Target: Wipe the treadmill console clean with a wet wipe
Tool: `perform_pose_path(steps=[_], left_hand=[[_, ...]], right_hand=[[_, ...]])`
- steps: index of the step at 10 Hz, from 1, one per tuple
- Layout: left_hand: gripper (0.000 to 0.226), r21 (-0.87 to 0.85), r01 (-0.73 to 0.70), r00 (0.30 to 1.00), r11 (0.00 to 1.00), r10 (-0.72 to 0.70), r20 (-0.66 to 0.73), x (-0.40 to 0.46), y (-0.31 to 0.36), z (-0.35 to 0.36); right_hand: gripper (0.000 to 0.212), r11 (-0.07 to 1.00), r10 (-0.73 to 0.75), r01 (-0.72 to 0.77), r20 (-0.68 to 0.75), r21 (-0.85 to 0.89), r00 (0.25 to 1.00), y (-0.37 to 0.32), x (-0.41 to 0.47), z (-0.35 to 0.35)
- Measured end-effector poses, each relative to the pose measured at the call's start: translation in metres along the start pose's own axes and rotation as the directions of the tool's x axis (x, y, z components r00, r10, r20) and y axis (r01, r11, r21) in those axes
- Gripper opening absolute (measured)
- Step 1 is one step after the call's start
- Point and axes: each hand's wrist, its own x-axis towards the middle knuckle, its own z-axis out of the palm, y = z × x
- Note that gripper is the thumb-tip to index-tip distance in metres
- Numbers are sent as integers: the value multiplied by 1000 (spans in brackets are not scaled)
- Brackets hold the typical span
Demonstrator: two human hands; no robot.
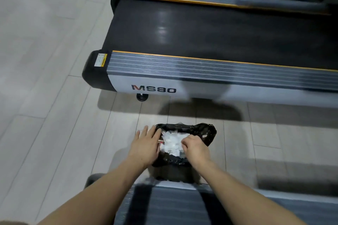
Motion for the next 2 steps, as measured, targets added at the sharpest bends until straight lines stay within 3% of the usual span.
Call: perform_pose_path(steps=[2], left_hand=[[62, 92, -39, 998, 995, 43, -40, 22, -5, 34]], right_hand=[[34, 999, 26, -27, -28, -42, 999, 17, 13, 24]])
